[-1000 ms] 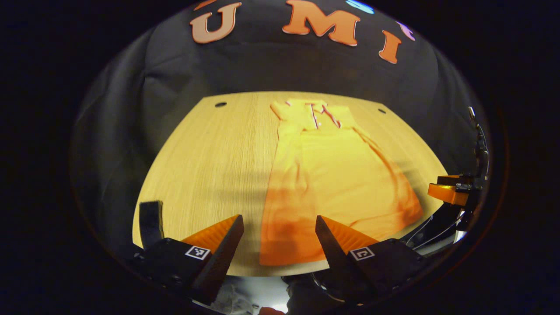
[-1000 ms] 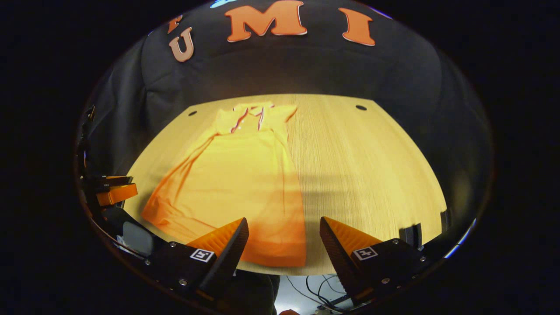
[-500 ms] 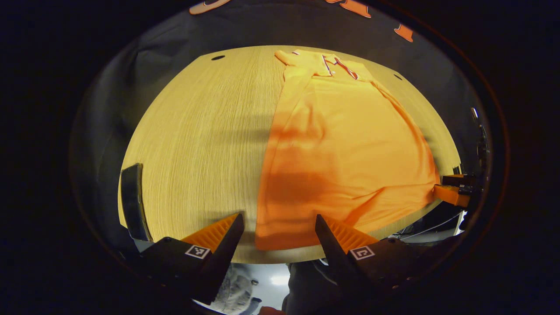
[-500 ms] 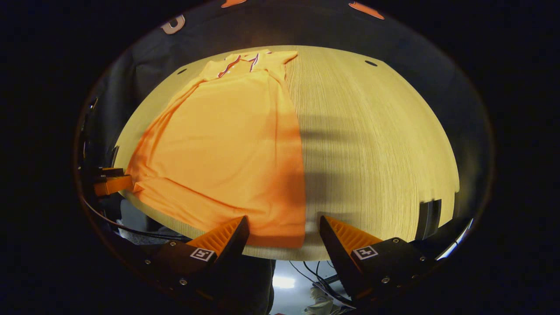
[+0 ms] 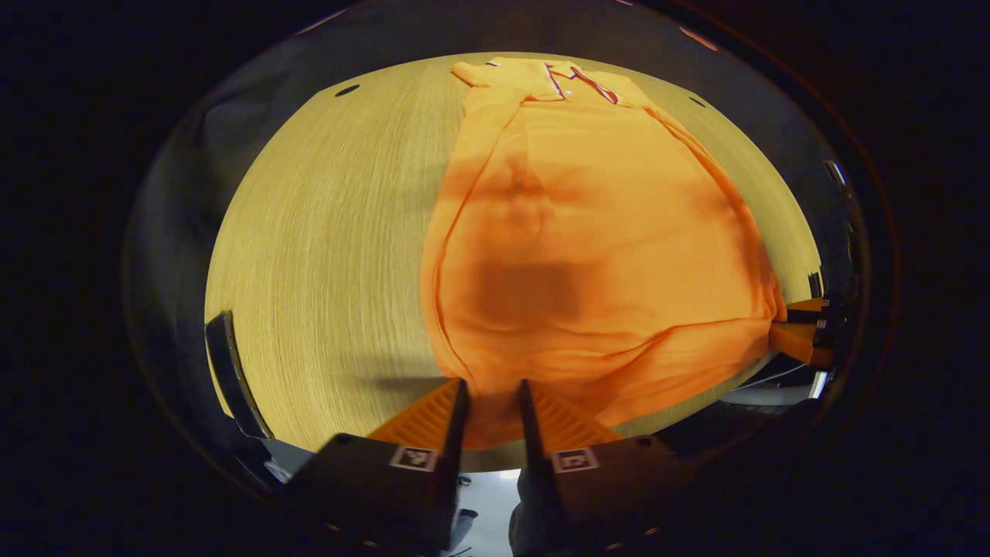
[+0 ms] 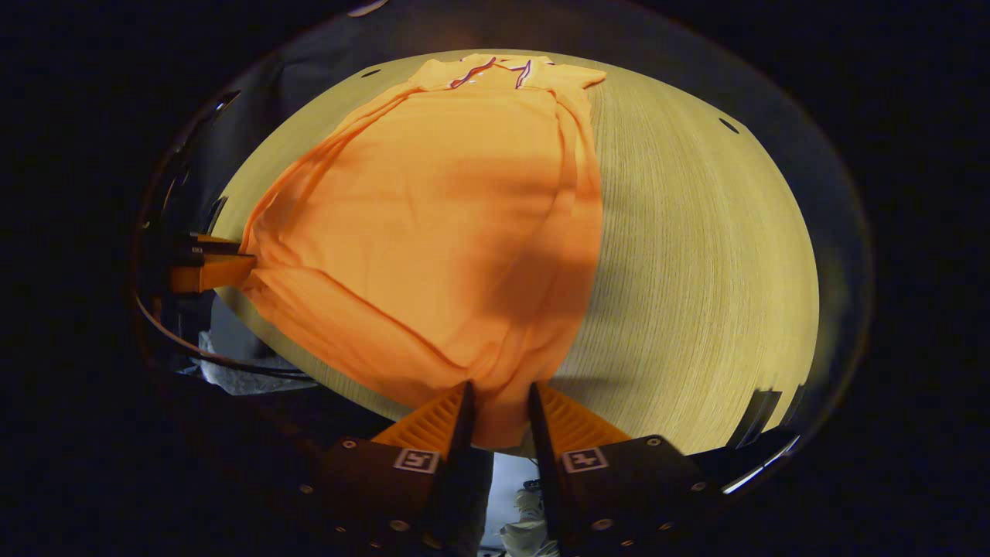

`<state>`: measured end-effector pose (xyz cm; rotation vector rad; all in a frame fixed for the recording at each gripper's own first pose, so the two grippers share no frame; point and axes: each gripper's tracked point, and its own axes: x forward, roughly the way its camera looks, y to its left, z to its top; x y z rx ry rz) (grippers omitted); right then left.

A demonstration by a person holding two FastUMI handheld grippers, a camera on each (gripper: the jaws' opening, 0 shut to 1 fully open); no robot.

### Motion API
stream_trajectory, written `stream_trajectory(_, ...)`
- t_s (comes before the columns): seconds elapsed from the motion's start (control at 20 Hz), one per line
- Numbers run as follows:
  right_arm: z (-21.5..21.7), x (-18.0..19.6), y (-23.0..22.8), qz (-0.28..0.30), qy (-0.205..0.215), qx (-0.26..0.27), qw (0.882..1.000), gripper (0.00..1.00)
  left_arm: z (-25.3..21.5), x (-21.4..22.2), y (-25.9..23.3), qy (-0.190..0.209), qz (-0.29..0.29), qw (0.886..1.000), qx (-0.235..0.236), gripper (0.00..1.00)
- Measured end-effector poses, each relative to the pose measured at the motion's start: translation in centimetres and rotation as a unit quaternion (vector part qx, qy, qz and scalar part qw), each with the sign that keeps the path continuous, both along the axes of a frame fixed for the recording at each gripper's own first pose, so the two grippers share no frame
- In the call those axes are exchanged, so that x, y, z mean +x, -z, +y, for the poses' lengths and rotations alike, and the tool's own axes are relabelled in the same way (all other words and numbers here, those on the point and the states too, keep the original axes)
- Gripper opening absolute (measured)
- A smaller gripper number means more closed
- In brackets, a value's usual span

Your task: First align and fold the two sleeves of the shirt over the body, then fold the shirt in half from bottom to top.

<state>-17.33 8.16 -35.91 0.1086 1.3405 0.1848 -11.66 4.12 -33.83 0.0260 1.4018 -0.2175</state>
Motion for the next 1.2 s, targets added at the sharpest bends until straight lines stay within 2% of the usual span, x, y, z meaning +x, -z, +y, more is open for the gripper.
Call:
stream_trajectory(0.05,0.3,-0.2,0.0,0.012,0.009,0.020,1.000,0.14,-0.2,-0.1,0.8,0.007,0.007,1.000,0.005,0.24)
stream_trajectory(0.1,0.3,0.0,0.0,0.020,0.021,0.038,0.999,0.14,-0.3,-0.1,0.3,0.019,0.002,1.000,0.010,0.03)
stream_trajectory(0.15,-0.1,0.0,-0.1,0.024,0.042,0.053,0.997,0.05,-0.6,-0.3,-0.1,0.017,0.015,1.000,0.001,0.02)
stream_trajectory(0.25,-0.3,0.3,-0.3,0.024,0.060,0.073,0.995,0.05,-1.7,0.0,0.1,-0.012,0.015,1.000,-0.022,0.01)
stream_trajectory(0.35,-0.8,1.2,-0.9,0.015,0.072,0.080,0.994,0.06,-2.0,0.5,-1.0,-0.020,0.012,0.999,-0.031,0.01)
stream_trajectory(0.65,-1.4,5.0,-3.9,-0.013,0.066,0.129,0.989,0.05,-1.9,5.0,-4.7,-0.061,-0.011,0.997,-0.054,0.01)
stream_trajectory(0.95,-2.5,10.8,-7.4,-0.042,0.088,0.165,0.981,0.06,-3.3,11.5,-7.6,-0.051,-0.045,0.994,-0.080,0.01)
stream_trajectory(1.2,-3.2,17.0,-10.4,-0.080,0.101,0.164,0.978,0.05,-4.2,19.3,-10.2,-0.029,-0.083,0.989,-0.117,0.01)
